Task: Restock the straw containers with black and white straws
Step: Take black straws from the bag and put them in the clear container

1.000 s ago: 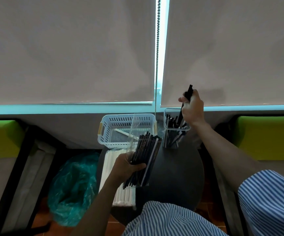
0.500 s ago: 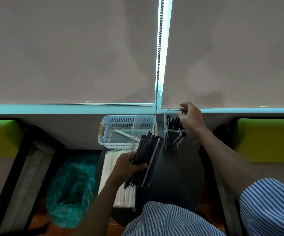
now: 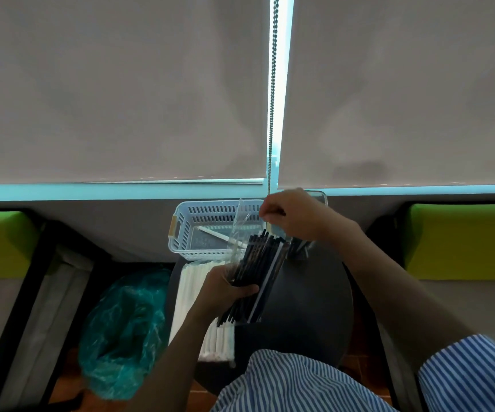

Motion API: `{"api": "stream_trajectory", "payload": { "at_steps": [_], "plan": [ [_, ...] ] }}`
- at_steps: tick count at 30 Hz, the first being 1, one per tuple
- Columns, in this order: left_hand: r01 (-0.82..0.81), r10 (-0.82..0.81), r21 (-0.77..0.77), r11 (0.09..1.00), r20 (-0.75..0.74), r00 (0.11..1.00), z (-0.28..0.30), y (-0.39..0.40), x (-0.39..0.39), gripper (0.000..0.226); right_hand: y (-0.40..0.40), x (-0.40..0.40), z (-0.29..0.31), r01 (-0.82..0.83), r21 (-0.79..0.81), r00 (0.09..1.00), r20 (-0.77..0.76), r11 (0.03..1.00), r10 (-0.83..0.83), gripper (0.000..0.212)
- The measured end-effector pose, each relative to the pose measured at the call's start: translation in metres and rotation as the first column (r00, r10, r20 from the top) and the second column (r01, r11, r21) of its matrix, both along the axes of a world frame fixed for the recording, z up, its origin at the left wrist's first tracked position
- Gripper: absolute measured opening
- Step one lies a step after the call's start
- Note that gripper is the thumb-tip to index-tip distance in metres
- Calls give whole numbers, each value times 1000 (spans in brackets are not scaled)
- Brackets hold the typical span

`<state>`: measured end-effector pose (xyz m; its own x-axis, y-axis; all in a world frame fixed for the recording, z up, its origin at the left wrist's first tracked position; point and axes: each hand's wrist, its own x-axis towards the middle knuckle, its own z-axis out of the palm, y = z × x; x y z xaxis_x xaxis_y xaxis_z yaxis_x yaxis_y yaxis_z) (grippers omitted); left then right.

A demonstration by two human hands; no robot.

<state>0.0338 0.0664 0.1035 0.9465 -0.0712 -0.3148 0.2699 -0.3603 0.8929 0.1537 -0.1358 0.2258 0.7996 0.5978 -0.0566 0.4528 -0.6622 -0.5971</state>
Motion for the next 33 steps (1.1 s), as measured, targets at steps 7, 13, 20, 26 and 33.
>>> {"api": "stream_trajectory", "payload": {
  "at_steps": [7, 13, 20, 26, 33],
  "plan": [
    [33, -35, 73, 997, 27, 999, 0, 2, 0, 32, 5, -11, -16, -93, -95, 980, -187, 991, 74, 31],
    [36, -38, 98, 995, 19, 999, -3, 4, -2, 34, 9, -15, -13, -161, -113, 963, -235, 980, 131, 31],
    [92, -93, 107, 990, 5, 996, -5, 4, -3, 34, 14, -23, -16, -174, -137, 970, -194, 975, 146, 42],
    [97, -98, 73, 993, 1, 995, -5, 5, -6, 34, 14, -23, -20, -109, -87, 989, -107, 990, 100, 13],
    [96, -95, 24, 995, -17, 995, -7, 7, -9, 34, 8, -16, -11, -6, 9, 997, -76, 1000, 6, 11]
  ]
}}
